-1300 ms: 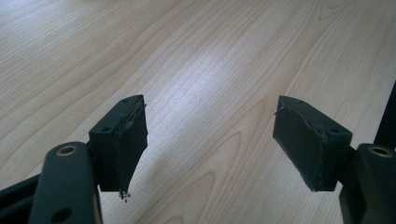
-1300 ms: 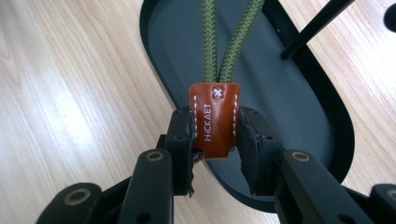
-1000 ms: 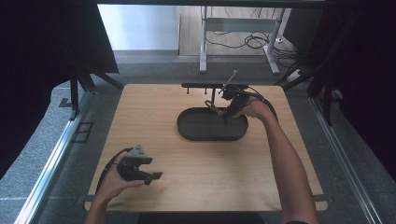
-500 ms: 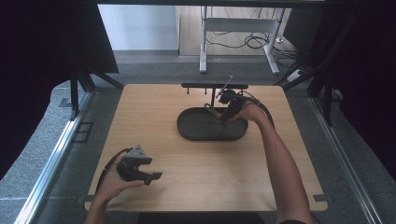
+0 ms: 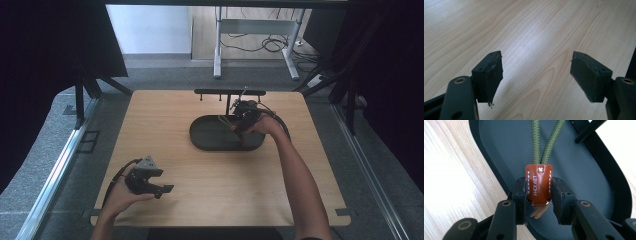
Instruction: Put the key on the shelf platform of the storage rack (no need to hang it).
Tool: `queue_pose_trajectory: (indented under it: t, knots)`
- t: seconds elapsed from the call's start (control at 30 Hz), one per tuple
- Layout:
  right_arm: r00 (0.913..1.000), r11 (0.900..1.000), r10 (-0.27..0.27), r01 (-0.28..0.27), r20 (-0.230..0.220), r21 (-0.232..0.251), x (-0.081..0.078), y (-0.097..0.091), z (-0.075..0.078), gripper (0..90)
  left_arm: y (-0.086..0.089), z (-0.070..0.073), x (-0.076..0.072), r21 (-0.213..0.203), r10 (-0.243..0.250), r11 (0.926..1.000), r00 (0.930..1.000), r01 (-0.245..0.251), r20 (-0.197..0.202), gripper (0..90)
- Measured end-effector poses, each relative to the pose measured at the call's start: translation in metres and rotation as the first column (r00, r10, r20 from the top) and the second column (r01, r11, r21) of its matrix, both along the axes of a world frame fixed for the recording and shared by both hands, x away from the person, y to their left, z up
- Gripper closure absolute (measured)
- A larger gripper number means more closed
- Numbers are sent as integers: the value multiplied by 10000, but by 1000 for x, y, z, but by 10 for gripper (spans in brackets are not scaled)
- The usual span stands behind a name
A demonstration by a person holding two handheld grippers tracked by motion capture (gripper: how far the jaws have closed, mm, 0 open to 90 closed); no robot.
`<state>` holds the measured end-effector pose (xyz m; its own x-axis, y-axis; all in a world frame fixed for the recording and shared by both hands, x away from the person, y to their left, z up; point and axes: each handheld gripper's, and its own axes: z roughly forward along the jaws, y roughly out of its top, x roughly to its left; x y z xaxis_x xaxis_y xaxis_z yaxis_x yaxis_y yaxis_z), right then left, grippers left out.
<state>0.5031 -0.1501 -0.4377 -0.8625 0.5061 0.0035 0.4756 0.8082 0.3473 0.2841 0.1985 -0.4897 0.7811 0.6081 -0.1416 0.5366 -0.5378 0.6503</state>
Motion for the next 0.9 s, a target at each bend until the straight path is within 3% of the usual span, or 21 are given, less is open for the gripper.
queue_pose_trajectory:
  t: [0.9]
  knots:
    - [9998, 9996, 202, -201, -75, 220, -4, 4, -4, 653, -1, -1, 0, 73, -29, 10000, 10000, 30, -46, 265]
